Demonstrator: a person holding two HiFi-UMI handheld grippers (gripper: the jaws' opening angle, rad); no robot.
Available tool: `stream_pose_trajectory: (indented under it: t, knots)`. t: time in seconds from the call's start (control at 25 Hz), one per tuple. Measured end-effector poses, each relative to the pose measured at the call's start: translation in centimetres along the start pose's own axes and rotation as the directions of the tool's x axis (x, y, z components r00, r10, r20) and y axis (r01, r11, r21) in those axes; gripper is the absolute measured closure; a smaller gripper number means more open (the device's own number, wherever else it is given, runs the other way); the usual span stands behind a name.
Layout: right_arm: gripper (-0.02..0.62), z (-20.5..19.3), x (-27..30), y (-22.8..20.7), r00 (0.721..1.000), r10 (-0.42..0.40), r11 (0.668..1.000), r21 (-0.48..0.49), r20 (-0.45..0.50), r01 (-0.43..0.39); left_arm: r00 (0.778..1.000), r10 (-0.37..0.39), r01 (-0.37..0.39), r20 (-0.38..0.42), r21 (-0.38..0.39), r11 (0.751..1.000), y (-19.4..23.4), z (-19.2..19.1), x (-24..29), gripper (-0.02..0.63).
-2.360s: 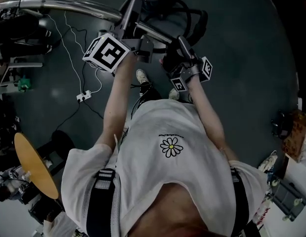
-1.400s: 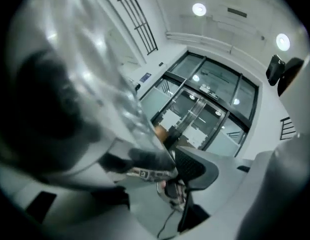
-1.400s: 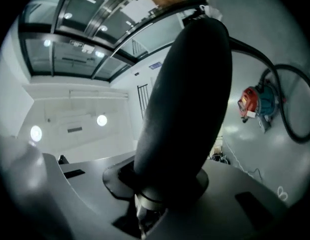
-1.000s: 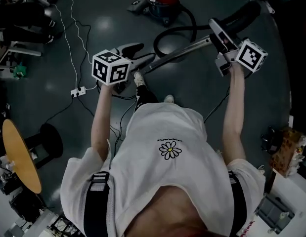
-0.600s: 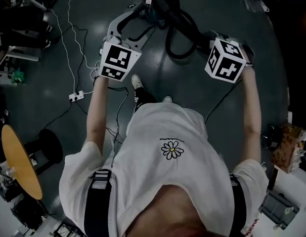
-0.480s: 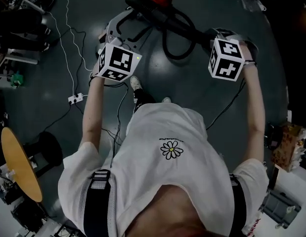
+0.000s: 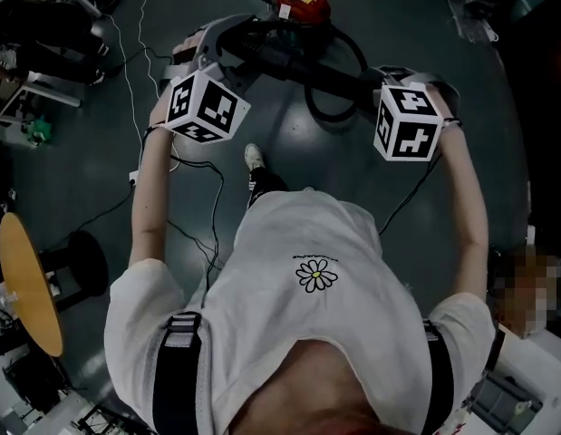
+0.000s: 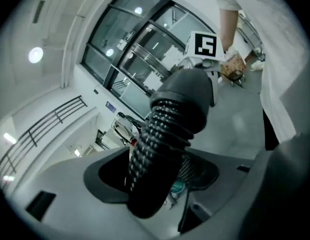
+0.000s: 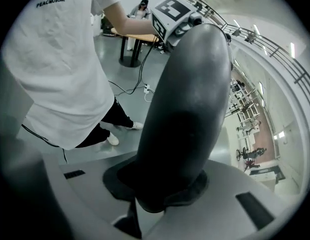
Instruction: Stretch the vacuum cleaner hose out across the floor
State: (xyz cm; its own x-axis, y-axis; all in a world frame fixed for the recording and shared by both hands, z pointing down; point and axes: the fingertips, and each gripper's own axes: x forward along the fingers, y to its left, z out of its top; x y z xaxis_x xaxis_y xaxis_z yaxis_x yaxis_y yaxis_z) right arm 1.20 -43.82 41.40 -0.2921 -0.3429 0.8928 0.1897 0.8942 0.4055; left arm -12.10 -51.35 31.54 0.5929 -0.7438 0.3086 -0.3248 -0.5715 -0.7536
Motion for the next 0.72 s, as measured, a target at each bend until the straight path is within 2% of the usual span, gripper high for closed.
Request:
stream_pose_trajectory:
  t: [0.12, 0.24, 0.28, 0.32, 0.36, 0.4, 0.44, 0.48, 0.52, 0.6, 0.64, 0.72]
  knots:
    - [0.493, 1.0, 0.2, 0.7, 1.000, 0.005, 1.000, -0.030, -0.011, -0.005, 0.997, -0.042, 0.048, -0.058, 0.104, 0.993, -1.6, -0.7, 0.3, 0.339]
    - [0.493, -0.4, 0.5, 1.2, 0.998, -0.013, 0.999, -0.037, -0.055, 0.011, 0.977, -0.167, 0.185, -0.135, 0.134, 0.974, -4.7, -1.6, 0.1, 0.341]
    - [0.492, -1.2, 0.6, 1.3, 0.997, -0.027, 0.999, -0.042, -0.076, 0.023, 0.964, -0.222, 0.242, -0.149, 0.137, 0.961, -6.1, -1.8, 0.0, 0.343]
    - [0.494, -2.0, 0.7, 1.3, 0.994, -0.047, 0.998, -0.049, -0.098, 0.042, 0.949, -0.276, 0.296, -0.150, 0.128, 0.947, -7.6, -1.9, -0.2, 0.396]
    - [0.493, -2.8, 0.7, 1.1, 0.990, -0.076, 0.996, -0.055, -0.116, 0.070, 0.932, -0.336, 0.350, -0.135, 0.098, 0.932, -9.3, -1.8, -0.6, 0.477]
    - [0.492, -3.4, 0.5, 0.7, 0.986, -0.114, 0.992, -0.059, -0.125, 0.107, 0.909, -0.404, 0.410, -0.106, 0.047, 0.911, -11.0, -1.5, -1.0, 0.477]
    - [0.494, -3.8, 0.2, 0.1, 0.980, -0.159, 0.987, -0.059, -0.120, 0.153, 0.876, -0.478, 0.478, -0.066, -0.019, 0.878, -12.8, -1.0, -1.6, 0.478]
    - [0.493, -3.8, -0.4, -0.6, 0.973, -0.208, 0.978, -0.052, -0.104, 0.204, 0.833, -0.553, 0.549, -0.015, -0.094, 0.830, -14.5, -0.2, -2.4, 0.483]
    - [0.493, -3.7, -1.2, -1.4, 0.962, -0.260, 0.965, -0.040, -0.081, 0.257, 0.784, -0.619, 0.618, 0.051, -0.167, 0.768, -15.9, 0.8, -3.2, 0.485]
    - [0.492, -3.0, -3.1, -3.1, 0.930, -0.367, 0.930, -0.015, -0.027, 0.366, 0.672, -0.709, 0.738, 0.215, -0.270, 0.618, -17.6, 3.6, -5.2, 0.492]
    - [0.492, -2.4, -4.2, -3.8, 0.906, -0.424, 0.906, -0.003, 0.004, 0.424, 0.608, -0.737, 0.792, 0.296, -0.290, 0.537, -18.2, 5.1, -6.3, 0.495]
    - [0.493, -0.8, -6.6, -5.4, 0.838, -0.541, 0.841, 0.019, 0.076, 0.541, 0.471, -0.770, 0.881, 0.431, -0.279, 0.383, -19.6, 8.3, -8.8, 0.512]
